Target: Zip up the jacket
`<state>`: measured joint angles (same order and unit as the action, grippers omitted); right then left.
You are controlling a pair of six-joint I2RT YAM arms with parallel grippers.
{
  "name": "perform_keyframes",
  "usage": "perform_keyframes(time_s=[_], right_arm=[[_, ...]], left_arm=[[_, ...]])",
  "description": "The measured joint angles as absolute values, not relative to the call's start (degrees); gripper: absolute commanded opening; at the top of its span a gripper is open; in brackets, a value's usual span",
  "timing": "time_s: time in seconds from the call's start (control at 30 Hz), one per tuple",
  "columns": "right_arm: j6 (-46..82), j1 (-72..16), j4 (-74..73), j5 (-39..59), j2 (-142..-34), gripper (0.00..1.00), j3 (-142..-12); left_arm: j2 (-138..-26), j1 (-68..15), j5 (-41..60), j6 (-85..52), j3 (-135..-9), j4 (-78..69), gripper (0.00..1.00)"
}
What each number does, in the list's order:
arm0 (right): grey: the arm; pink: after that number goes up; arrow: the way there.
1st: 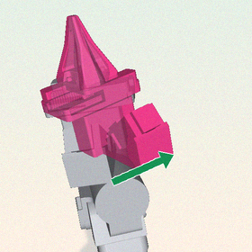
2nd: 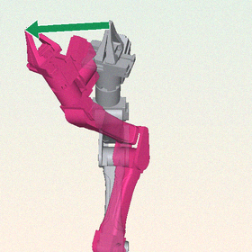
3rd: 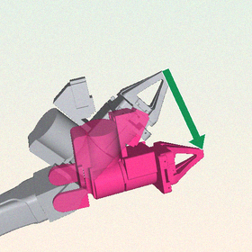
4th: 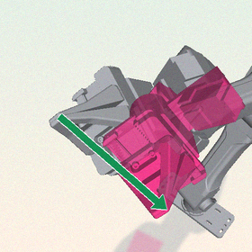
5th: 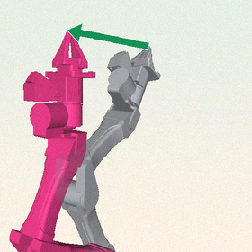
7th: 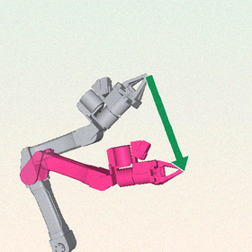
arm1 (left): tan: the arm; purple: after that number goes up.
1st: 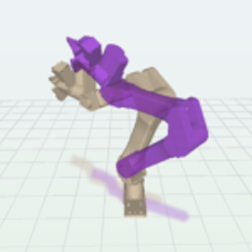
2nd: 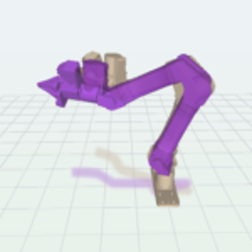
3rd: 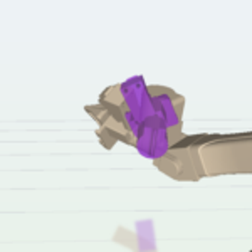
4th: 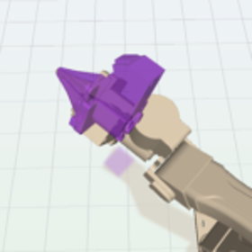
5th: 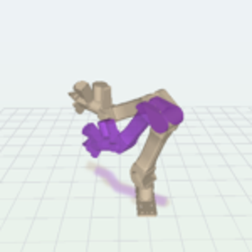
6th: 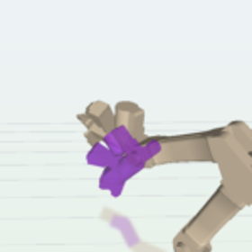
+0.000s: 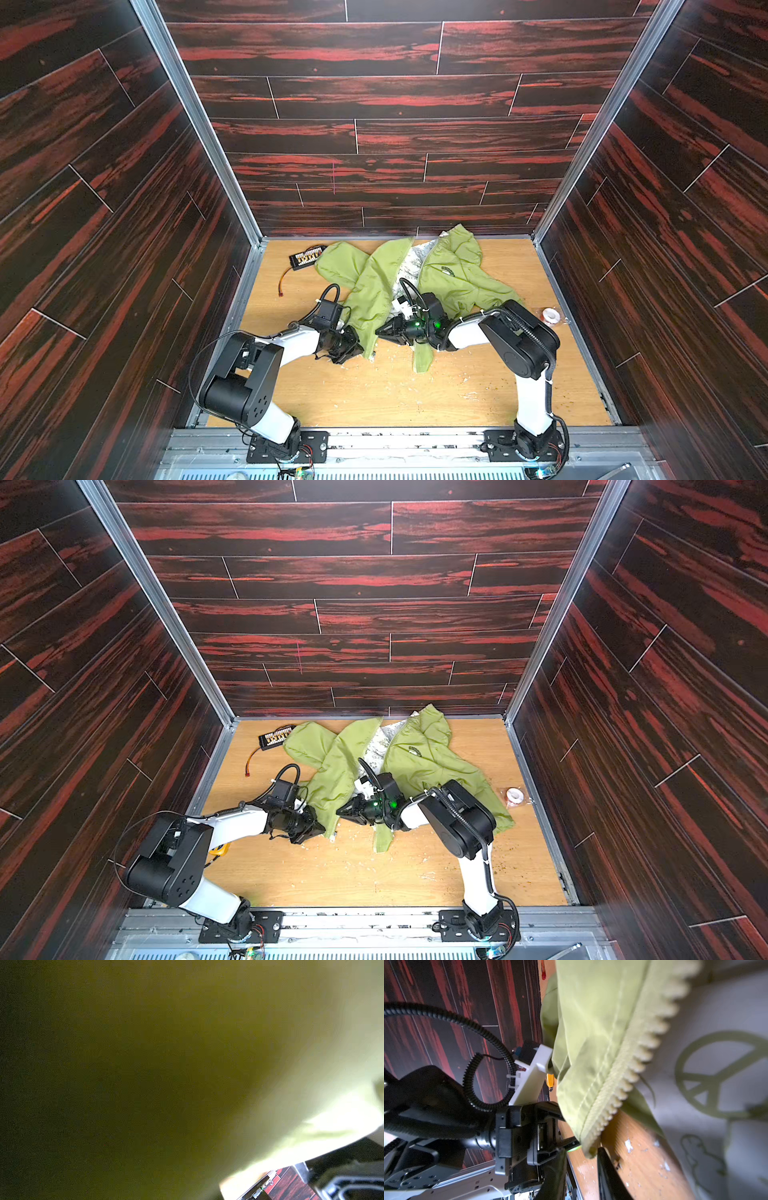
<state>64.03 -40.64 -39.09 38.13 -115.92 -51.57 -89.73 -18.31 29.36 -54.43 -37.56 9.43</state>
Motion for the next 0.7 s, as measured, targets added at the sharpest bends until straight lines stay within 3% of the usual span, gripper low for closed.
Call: perform_keyframes(time_s=[0.7], right_arm=[[63.42,-43.13,-38.94,41.25,-116.07,0.27,-54.39]], left_arm=[[-89.08,-18.33,29.32,-54.94,-37.04,9.82,0.04]])
